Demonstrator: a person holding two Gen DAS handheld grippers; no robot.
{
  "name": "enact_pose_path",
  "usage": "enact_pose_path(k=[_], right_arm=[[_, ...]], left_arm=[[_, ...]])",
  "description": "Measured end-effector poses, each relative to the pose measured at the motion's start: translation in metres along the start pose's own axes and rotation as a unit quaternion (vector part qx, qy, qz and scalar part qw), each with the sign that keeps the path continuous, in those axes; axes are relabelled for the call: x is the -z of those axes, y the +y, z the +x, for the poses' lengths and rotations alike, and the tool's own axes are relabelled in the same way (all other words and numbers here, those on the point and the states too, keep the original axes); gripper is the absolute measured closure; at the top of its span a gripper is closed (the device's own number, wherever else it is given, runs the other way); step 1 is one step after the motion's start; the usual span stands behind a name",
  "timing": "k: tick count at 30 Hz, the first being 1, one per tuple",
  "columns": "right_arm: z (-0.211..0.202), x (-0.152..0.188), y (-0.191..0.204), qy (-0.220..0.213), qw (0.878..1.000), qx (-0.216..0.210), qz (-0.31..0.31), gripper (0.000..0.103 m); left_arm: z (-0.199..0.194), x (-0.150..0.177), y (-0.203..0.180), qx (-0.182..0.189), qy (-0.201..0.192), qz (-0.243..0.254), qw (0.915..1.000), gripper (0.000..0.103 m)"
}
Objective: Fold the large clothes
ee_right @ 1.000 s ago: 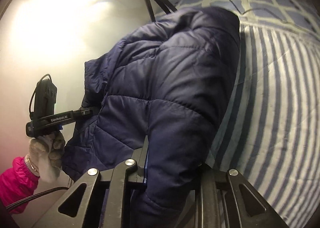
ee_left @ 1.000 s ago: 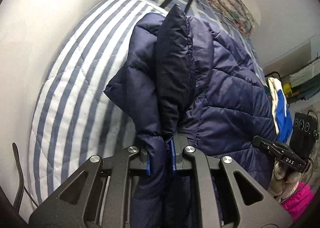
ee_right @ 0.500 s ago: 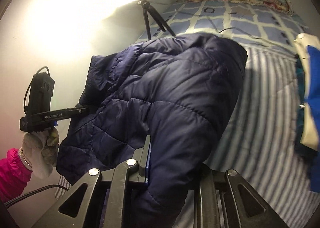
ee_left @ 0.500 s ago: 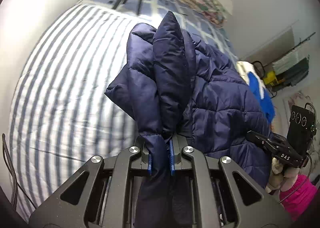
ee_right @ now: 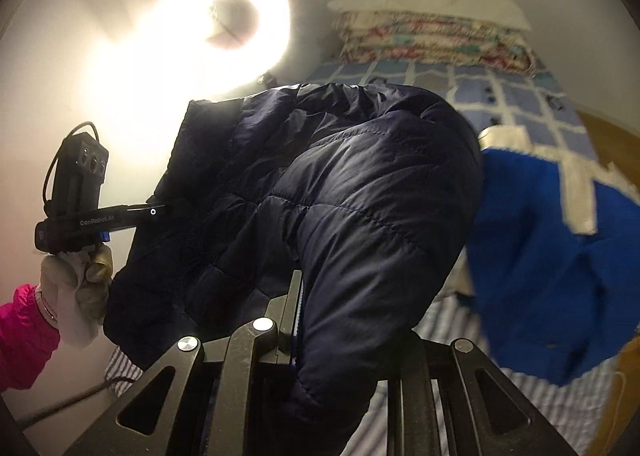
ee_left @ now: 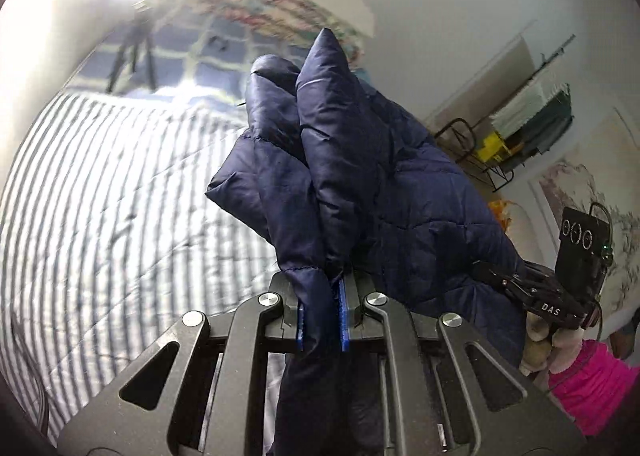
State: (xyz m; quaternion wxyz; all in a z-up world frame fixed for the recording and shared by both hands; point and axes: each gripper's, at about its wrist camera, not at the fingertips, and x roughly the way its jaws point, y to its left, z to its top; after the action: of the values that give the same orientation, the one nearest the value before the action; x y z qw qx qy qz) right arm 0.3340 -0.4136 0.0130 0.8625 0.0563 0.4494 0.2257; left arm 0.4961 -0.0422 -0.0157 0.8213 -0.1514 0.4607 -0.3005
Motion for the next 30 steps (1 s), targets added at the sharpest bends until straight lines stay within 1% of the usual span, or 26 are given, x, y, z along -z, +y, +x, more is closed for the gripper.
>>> enact_pose_path(k=[5,9,14,16,18,22,24,25,27,28,30], right_arm=[[-0.039,-0.008,-0.041,-0.012,1.0,0.018,0.0,0.085],[-0.066,-0.017,-0.086,-0.022,0.999,0.034,0.001,0.085],[-0.092,-0.023,-0.149,-0.027,0.998,0.059,0.013,0.085],[-0.1,-0.025,-0.168,-0.029,0.997,0.07,0.015,0.086],[-0.104,-0.028,-0.186,-0.032,0.996,0.083,0.009,0.086],[-0.101,-0.039,-0.221,-0.039,0.992,0.117,-0.006,0.086],[-0.096,-0.042,-0.24,-0.043,0.991,0.13,-0.01,0.086],[-0.093,-0.042,-0.247,-0.043,0.991,0.128,-0.007,0.085],[-0.079,-0.041,-0.268,-0.036,0.992,0.124,0.009,0.084],[-0.069,-0.039,-0.278,-0.026,0.992,0.126,0.018,0.082],[-0.044,-0.034,-0.294,0.003,0.989,0.143,0.031,0.071]], left_arm=[[0.031,-0.017,-0.062,0.016,-0.006,0.02,0.9997,0.094],[0.071,-0.028,-0.107,0.027,-0.009,0.032,0.9991,0.094],[0.133,-0.041,-0.159,0.047,-0.003,0.034,0.9983,0.094],[0.157,-0.048,-0.172,0.049,-0.002,0.032,0.9983,0.093],[0.174,-0.05,-0.177,0.05,-0.004,0.029,0.9983,0.094],[0.214,-0.059,-0.19,0.048,-0.007,0.028,0.9984,0.093],[0.237,-0.059,-0.19,0.031,0.002,0.028,0.9991,0.093],[0.248,-0.059,-0.183,0.018,0.01,0.03,0.9994,0.093],[0.27,-0.052,-0.176,-0.024,0.026,0.034,0.9988,0.093],[0.28,-0.048,-0.169,-0.04,0.038,0.028,0.9981,0.092],[0.297,-0.043,-0.155,-0.057,0.059,0.011,0.9965,0.087]])
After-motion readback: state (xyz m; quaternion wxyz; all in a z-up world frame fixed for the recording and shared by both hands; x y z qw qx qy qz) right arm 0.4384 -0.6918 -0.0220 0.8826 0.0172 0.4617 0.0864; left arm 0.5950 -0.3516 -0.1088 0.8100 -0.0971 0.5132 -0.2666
